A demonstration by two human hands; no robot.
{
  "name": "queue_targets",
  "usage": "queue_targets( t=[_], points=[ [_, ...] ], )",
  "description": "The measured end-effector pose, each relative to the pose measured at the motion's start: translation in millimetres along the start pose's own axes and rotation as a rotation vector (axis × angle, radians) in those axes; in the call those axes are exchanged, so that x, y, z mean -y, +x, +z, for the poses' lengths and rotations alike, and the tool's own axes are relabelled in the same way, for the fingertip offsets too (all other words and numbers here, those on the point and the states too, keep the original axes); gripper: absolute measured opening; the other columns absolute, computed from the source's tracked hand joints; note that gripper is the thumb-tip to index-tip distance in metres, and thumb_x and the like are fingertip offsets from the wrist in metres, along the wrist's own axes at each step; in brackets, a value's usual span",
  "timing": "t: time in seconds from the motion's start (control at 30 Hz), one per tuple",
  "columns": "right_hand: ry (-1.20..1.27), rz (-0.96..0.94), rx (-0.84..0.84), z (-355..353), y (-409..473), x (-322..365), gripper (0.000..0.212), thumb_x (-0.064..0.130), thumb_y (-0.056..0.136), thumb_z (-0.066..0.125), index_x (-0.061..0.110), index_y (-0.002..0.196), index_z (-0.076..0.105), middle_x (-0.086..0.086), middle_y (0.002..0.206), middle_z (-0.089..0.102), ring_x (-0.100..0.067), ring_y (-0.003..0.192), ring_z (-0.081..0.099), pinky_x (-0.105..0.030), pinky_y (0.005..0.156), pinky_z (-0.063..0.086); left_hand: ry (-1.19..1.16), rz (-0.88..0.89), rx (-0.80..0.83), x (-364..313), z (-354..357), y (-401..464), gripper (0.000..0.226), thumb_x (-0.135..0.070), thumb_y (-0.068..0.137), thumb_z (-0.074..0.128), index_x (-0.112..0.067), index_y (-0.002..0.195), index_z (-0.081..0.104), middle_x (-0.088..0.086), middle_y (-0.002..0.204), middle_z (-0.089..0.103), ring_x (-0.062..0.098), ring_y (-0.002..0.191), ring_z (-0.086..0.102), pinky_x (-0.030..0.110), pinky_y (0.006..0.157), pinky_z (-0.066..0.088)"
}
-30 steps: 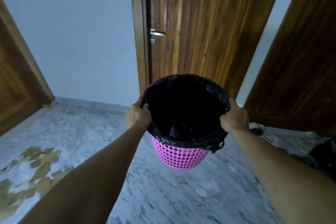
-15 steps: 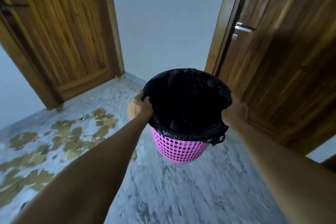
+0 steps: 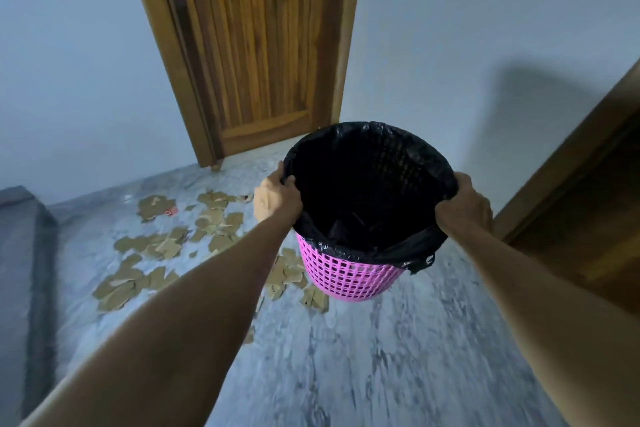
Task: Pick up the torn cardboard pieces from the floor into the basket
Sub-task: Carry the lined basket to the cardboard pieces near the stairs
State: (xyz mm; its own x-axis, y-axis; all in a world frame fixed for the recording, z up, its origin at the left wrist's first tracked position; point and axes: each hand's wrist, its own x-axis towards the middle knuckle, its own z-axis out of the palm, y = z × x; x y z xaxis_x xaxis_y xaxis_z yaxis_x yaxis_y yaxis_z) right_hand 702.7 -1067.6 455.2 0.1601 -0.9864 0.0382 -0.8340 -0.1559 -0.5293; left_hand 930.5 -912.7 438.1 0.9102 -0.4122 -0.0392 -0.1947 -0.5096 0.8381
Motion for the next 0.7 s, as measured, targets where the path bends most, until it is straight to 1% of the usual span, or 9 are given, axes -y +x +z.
queue_targets(
  t=[0.07, 0.13, 0.23, 0.33, 0.4, 0.47, 0.53, 0.57, 0.7],
  points=[
    [0.013, -0.032, 0.029, 20, 15, 24, 0.053, 0.009, 0.083, 0.047, 0.028, 0.131, 0.041, -0.011, 0.089, 0.054, -0.032, 0.080, 0.053, -0.035, 0.069, 0.045, 0.024, -0.014, -0.045, 12, -7, 25, 0.044, -0.027, 0.096, 0.048, -0.032, 0.140, 0.049, 0.011, 0.128, 0.063, 0.032, 0.116, 0.058, 0.033, 0.090, 0.046],
    [0.007, -0.060, 0.078, 44, 33, 48, 0.048, 0.016, 0.086, 0.051, 0.021, 0.132, 0.039, -0.009, 0.088, 0.051, -0.031, 0.081, 0.051, -0.036, 0.071, 0.044, 0.038, -0.048, -0.083, 25, -15, 50, 0.043, -0.027, 0.096, 0.047, -0.033, 0.138, 0.050, 0.013, 0.124, 0.065, 0.034, 0.113, 0.059, 0.035, 0.089, 0.047],
    [-0.025, -0.113, 0.167, 82, 60, 83, 0.041, 0.025, 0.088, 0.053, 0.011, 0.125, 0.042, -0.011, 0.092, 0.049, -0.033, 0.088, 0.054, -0.037, 0.073, 0.043, 0.059, -0.112, -0.162, 47, -25, 82, 0.046, -0.032, 0.094, 0.048, -0.035, 0.140, 0.048, 0.011, 0.124, 0.065, 0.033, 0.111, 0.060, 0.038, 0.091, 0.049],
    [-0.044, -0.230, 0.279, 128, 83, 124, 0.032, 0.023, 0.087, 0.052, 0.003, 0.111, 0.050, -0.016, 0.095, 0.055, -0.039, 0.097, 0.059, -0.035, 0.073, 0.043, 0.047, -0.223, -0.266, 73, -39, 107, 0.051, -0.031, 0.094, 0.051, -0.029, 0.145, 0.043, 0.010, 0.129, 0.062, 0.032, 0.116, 0.058, 0.038, 0.094, 0.047],
    [-0.059, -0.288, 0.333, 161, 88, 150, 0.030, 0.020, 0.088, 0.052, 0.000, 0.109, 0.052, -0.023, 0.104, 0.059, -0.041, 0.099, 0.059, -0.037, 0.077, 0.043, 0.049, -0.311, -0.341, 94, -52, 117, 0.051, -0.033, 0.093, 0.054, -0.028, 0.143, 0.045, 0.010, 0.126, 0.063, 0.032, 0.115, 0.059, 0.040, 0.094, 0.048],
    [-0.059, -0.331, 0.383, 188, 85, 173, 0.030, 0.020, 0.089, 0.053, -0.002, 0.111, 0.053, -0.027, 0.111, 0.061, -0.043, 0.103, 0.059, -0.039, 0.082, 0.046, 0.056, -0.375, -0.395, 117, -65, 123, 0.044, -0.036, 0.092, 0.056, -0.024, 0.134, 0.054, 0.012, 0.118, 0.066, 0.034, 0.110, 0.061, 0.040, 0.091, 0.050],
    [-0.076, -0.378, 0.447, 219, 74, 200, 0.032, 0.020, 0.091, 0.053, -0.002, 0.115, 0.053, -0.028, 0.116, 0.060, -0.044, 0.107, 0.058, -0.040, 0.084, 0.047, 0.073, -0.424, -0.447, 146, -83, 129, 0.037, -0.040, 0.089, 0.057, -0.018, 0.118, 0.064, 0.013, 0.105, 0.069, 0.036, 0.102, 0.063, 0.040, 0.087, 0.053],
    [-0.089, -0.392, 0.485, 234, 64, 211, 0.033, 0.021, 0.092, 0.054, -0.001, 0.116, 0.053, -0.028, 0.118, 0.060, -0.044, 0.108, 0.058, -0.040, 0.085, 0.047, 0.084, -0.455, -0.471, 162, -93, 129, 0.038, -0.043, 0.087, 0.058, -0.016, 0.111, 0.066, 0.013, 0.101, 0.069, 0.036, 0.099, 0.063, 0.041, 0.085, 0.053],
    [-0.128, -0.428, 0.651, 293, 21, 248, 0.039, 0.024, 0.093, 0.057, 0.001, 0.123, 0.048, -0.026, 0.123, 0.059, -0.042, 0.111, 0.058, -0.043, 0.093, 0.047, 0.080, -0.577, -0.500, 221, -135, 124, 0.045, -0.051, 0.082, 0.062, -0.012, 0.105, 0.067, 0.008, 0.096, 0.069, 0.030, 0.094, 0.064, 0.036, 0.081, 0.053]
  ],
)
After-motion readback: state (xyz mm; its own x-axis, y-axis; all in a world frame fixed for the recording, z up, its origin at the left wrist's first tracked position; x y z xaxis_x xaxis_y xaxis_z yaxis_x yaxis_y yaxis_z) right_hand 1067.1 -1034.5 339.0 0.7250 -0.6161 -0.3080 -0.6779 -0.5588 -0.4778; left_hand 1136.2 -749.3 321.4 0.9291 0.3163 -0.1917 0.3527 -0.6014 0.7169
